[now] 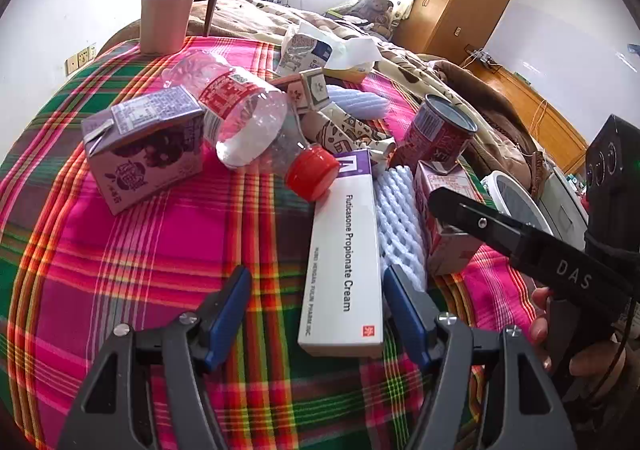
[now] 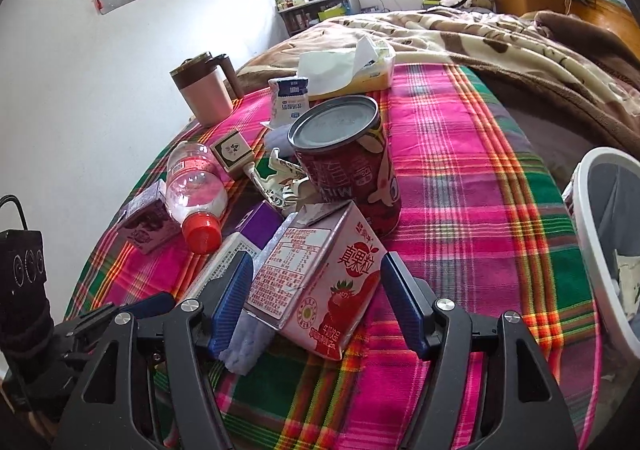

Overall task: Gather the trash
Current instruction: 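Grasp the strawberry juice carton with the right tool while the left tool grasps the cream box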

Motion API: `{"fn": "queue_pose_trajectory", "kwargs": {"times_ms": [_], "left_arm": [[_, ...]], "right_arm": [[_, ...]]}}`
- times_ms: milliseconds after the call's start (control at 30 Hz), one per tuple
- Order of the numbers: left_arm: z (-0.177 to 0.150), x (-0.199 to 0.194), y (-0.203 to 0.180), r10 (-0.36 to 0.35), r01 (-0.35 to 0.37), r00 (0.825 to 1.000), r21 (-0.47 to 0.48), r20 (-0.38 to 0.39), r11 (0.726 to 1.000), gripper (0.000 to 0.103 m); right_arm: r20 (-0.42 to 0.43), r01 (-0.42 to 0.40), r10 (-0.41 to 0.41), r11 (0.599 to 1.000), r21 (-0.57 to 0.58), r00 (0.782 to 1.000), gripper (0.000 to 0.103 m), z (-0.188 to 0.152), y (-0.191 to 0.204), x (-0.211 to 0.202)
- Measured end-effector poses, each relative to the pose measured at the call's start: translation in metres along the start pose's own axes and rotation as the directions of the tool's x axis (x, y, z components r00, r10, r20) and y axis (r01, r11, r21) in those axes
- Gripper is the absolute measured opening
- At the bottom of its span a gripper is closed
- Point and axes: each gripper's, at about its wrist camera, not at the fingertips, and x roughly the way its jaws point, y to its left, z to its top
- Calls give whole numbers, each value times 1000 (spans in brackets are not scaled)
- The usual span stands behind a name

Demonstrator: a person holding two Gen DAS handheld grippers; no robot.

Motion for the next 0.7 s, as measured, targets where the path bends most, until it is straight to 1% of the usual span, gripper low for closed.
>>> {"fn": "queue_pose_trajectory", "kwargs": {"times_ms": [67,133,267,433,500,633,700], "left_arm": [[1,1,0,-4,4,1000,3,-4,1000,70],[2,2,1,-10,10,1000,0,-7,1000,70],[7,5,2,-11,11,1000,-3,-15,1000,70],[11,11,0,-5,5,1000,7,-24,1000,70],[13,12,0,-7,7,1000,1,-26,1000,70],[17,15,0,-8,8,999,-4,-35,1000,70],[19,17,-2,-4,4,999,1,-40,1000,70]], "right_arm": [[-12,-29,30,999,21,999,68,0,-1,3],[-29,-21,22,999,31,999,68,-2,-4,7],[-37,-66,70,993,99,997,69,-5,-15,7],[-23,-60,63,993,105,998,69,-8,-24,0],[-17,-44,47,993,110,999,69,-9,-29,-5],[-5,58,-58,996,61,998,67,-7,-30,-9],[-8,59,-59,997,54,998,66,-7,-32,-8]]}}
